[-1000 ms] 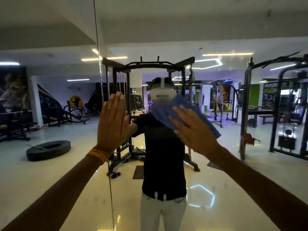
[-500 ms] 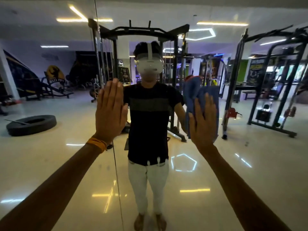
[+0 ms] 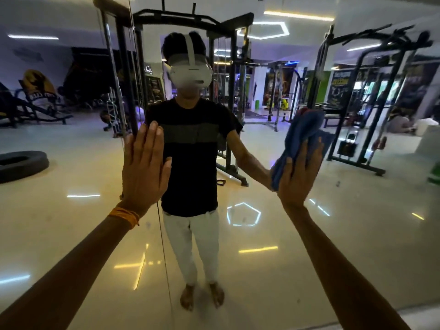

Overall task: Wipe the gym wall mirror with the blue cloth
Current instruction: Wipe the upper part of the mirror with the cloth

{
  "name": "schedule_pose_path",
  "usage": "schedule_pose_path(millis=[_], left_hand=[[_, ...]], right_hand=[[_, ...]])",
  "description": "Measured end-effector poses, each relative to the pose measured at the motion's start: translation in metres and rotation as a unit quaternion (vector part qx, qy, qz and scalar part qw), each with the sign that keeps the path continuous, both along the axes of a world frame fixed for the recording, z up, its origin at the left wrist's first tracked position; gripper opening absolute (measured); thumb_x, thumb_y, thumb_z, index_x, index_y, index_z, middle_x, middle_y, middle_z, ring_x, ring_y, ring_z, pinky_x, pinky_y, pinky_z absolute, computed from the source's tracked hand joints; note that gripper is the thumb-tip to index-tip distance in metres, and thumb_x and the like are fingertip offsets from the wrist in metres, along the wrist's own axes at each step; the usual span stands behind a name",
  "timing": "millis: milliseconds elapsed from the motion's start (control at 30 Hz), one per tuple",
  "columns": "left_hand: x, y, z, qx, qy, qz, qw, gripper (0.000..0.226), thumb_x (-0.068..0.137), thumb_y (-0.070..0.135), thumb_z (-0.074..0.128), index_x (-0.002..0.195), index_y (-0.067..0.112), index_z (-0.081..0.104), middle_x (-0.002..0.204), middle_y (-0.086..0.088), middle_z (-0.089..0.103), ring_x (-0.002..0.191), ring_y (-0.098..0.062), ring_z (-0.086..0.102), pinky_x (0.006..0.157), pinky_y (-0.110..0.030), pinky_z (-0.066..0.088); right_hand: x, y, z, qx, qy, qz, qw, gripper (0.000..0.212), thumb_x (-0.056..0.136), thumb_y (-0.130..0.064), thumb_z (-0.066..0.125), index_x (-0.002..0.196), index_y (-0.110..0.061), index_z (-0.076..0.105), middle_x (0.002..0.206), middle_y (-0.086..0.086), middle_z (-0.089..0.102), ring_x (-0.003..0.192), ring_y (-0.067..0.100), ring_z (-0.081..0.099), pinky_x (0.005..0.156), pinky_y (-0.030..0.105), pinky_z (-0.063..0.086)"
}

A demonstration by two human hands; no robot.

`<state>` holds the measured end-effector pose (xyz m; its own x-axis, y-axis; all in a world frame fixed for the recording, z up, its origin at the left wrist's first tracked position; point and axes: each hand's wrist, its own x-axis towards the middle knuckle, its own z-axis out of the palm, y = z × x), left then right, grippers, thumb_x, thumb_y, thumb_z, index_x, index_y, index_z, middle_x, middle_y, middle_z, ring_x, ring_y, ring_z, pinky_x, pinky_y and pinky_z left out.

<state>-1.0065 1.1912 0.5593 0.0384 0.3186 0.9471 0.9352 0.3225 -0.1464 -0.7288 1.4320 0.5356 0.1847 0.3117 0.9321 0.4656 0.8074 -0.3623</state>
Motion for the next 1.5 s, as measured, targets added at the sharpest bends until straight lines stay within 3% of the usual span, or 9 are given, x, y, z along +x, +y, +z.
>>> schedule_pose_path(millis=[100,300,500,733,967,1100,1200,1367,1500], left_hand=[[-0.001,0.005,-0.002,0.017,-0.002,0.0,1.0,0.064,0.108,0.036,0.031,0.161,0.002,0.02,0.169,-0.015,0.013,0.158,-0.031,0.006,0.127,-0.057,0.012],[-0.002,0.001,-0.001,0.007,-0.005,-0.006,1.0,0.064,0.109,0.037,0.031,0.162,0.003,0.019,0.17,-0.017,0.014,0.157,-0.036,0.011,0.123,-0.065,0.019],[-0.012,-0.015,0.024,0.057,-0.035,-0.005,0.998,0.066,0.108,0.035,0.033,0.162,0.003,0.015,0.17,-0.014,0.007,0.158,-0.033,0.004,0.128,-0.055,0.006],[-0.039,-0.039,0.062,0.039,0.0,0.007,0.999,0.066,0.109,0.039,0.029,0.161,0.001,0.017,0.17,-0.017,0.01,0.158,-0.032,0.005,0.128,-0.056,0.008],[-0.074,-0.069,0.11,0.085,-0.01,0.029,0.996,0.068,0.106,0.037,0.031,0.161,0.0,0.015,0.17,-0.021,0.011,0.158,-0.039,0.009,0.129,-0.052,0.005],[-0.095,-0.078,0.127,0.092,-0.032,0.033,0.995,0.07,0.107,0.043,0.021,0.161,-0.003,0.017,0.17,-0.022,0.012,0.158,-0.038,0.009,0.129,-0.054,0.005],[-0.099,-0.079,0.125,0.087,-0.016,0.042,0.995,0.069,0.107,0.041,0.024,0.161,-0.002,0.018,0.17,-0.021,0.011,0.158,-0.037,0.009,0.129,-0.05,0.002],[-0.1,-0.076,0.124,0.099,-0.013,0.053,0.994,0.069,0.105,0.034,0.034,0.162,0.0,0.016,0.171,-0.019,0.01,0.159,-0.036,0.008,0.129,-0.05,0.003],[-0.103,-0.079,0.124,0.085,-0.005,0.035,0.996,0.077,0.102,0.029,0.045,0.163,0.005,0.006,0.172,-0.017,0.004,0.159,-0.034,0.003,0.128,-0.055,0.007]], right_hand=[[-0.041,-0.044,-0.002,-0.036,-0.007,0.026,0.999,0.061,0.106,-0.03,0.039,0.161,-0.012,0.02,0.168,0.017,0.019,0.157,0.033,0.013,0.125,0.059,0.017],[-0.056,-0.055,0.002,0.145,-0.213,0.039,0.965,0.054,0.113,-0.035,0.027,0.163,-0.022,0.012,0.17,0.006,0.014,0.158,0.024,0.001,0.129,0.044,0.005],[-0.063,-0.059,0.042,-0.049,0.025,0.024,0.998,0.063,0.108,-0.028,0.038,0.164,-0.019,0.01,0.167,0.021,0.018,0.156,0.04,0.013,0.124,0.062,0.016],[-0.123,-0.1,0.066,0.217,-0.294,0.047,0.93,0.054,0.112,-0.034,0.031,0.16,-0.01,0.023,0.167,0.015,0.018,0.157,0.038,0.008,0.128,0.048,0.004],[-0.136,-0.108,0.18,0.099,-0.064,0.055,0.991,0.057,0.107,-0.028,0.039,0.16,-0.012,0.025,0.168,0.018,0.02,0.157,0.036,0.008,0.128,0.045,-0.001],[-0.169,-0.128,0.125,0.3,-0.313,-0.001,0.901,0.054,0.111,-0.033,0.03,0.16,-0.012,0.026,0.168,0.014,0.021,0.155,0.038,0.017,0.128,0.049,0.006],[-0.155,-0.092,0.18,0.377,-0.368,-0.022,0.85,0.06,0.111,-0.037,0.036,0.162,-0.018,0.013,0.169,0.013,0.018,0.156,0.036,0.015,0.127,0.051,0.011],[-0.146,-0.113,0.275,0.227,-0.144,0.001,0.963,0.053,0.109,-0.03,0.036,0.159,-0.012,0.031,0.165,0.018,0.028,0.154,0.038,0.021,0.126,0.042,0.004],[-0.185,-0.162,0.158,0.275,-0.26,0.045,0.924,0.054,0.105,-0.018,0.044,0.157,-0.009,0.034,0.165,0.017,0.029,0.155,0.032,0.015,0.127,0.044,0.006]])
